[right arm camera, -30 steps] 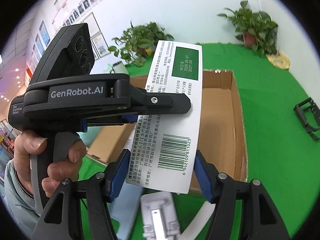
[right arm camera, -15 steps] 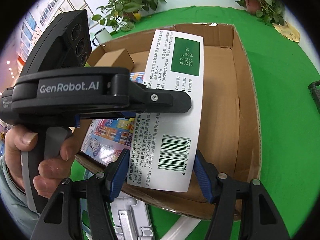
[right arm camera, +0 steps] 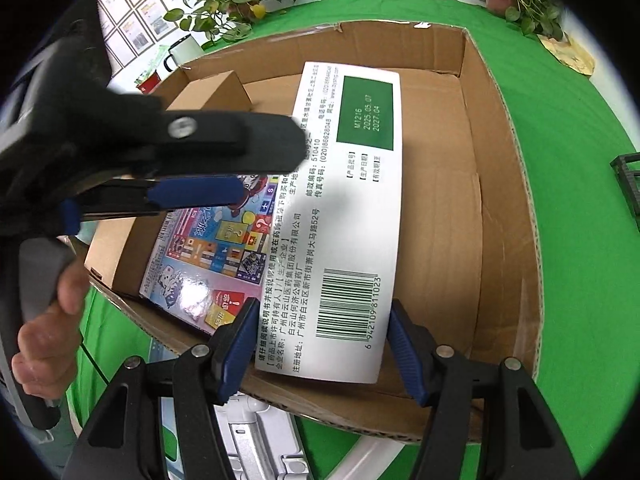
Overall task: Organize objects
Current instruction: 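Lower the medicine box beside the board-game box and open both grippers, then move both grippers to the white hair dryer on the table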
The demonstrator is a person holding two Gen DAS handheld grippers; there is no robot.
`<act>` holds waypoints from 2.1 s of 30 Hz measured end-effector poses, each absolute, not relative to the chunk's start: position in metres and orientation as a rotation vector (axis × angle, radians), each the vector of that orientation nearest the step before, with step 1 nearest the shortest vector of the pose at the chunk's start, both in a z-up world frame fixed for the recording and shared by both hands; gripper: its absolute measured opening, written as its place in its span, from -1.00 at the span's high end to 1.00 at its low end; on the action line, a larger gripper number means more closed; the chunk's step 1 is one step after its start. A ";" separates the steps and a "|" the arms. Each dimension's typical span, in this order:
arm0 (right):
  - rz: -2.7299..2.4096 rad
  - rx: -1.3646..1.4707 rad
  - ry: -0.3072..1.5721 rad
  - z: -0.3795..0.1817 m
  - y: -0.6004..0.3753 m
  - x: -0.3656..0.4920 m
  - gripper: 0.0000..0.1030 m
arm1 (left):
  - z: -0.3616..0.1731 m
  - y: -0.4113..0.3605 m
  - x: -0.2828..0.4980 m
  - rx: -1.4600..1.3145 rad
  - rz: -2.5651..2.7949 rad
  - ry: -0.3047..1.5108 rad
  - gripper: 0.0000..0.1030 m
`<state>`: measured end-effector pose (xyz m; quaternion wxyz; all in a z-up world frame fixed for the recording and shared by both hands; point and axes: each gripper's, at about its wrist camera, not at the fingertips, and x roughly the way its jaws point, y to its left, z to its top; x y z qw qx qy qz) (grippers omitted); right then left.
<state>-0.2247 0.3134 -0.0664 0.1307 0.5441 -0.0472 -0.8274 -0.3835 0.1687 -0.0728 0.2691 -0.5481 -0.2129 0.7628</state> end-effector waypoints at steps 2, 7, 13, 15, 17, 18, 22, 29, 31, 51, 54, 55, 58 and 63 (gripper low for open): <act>-2.402 1.599 -0.133 -0.068 0.312 -0.223 -0.22 | -0.070 0.167 -0.382 -1.479 2.053 -0.574 -0.50; -2.398 1.626 -0.150 -0.069 0.314 -0.219 -0.24 | -0.068 0.162 -0.373 -1.488 2.061 -0.541 -0.50; -2.380 1.619 -0.148 -0.067 0.316 -0.219 -0.41 | -0.068 0.149 -0.361 -1.495 2.048 -0.523 -0.50; -2.382 1.614 -0.128 -0.067 0.314 -0.218 -0.42 | -0.068 0.147 -0.358 -1.491 2.051 -0.531 -0.50; -2.380 1.602 -0.143 -0.065 0.313 -0.230 -0.47 | -0.069 0.144 -0.357 -1.489 2.056 -0.533 -0.50; -2.377 1.594 -0.149 -0.065 0.313 -0.232 -0.48 | -0.069 0.143 -0.358 -1.488 2.058 -0.532 -0.50; -2.405 1.574 -0.054 -0.069 0.308 -0.239 -0.57 | -0.067 0.138 -0.357 -1.480 2.064 -0.538 -0.50; -2.369 1.515 -0.047 -0.073 0.305 -0.238 -0.61 | -0.065 0.142 -0.358 -1.470 2.072 -0.500 -0.50; -2.359 1.518 -0.043 -0.072 0.305 -0.237 -0.61 | -0.064 0.143 -0.357 -1.461 2.088 -0.486 -0.50; -2.716 1.167 -0.012 -0.016 0.326 -0.161 -0.98 | 0.025 0.126 -0.237 -0.851 2.739 -0.023 -0.99; -2.768 1.110 -0.078 -0.010 0.337 -0.141 -0.99 | 0.030 0.122 -0.221 -0.814 2.780 0.000 -0.99; -2.776 1.100 -0.109 -0.010 0.342 -0.133 -0.98 | 0.031 0.120 -0.216 -0.811 2.782 -0.005 -0.99; -2.768 1.140 -0.199 -0.017 0.356 -0.125 -0.99 | 0.031 0.118 -0.201 -0.805 2.795 -0.013 -0.99; -2.695 1.301 -0.311 -0.048 0.373 -0.118 -0.98 | 0.019 0.126 -0.177 -0.843 2.771 0.009 -0.99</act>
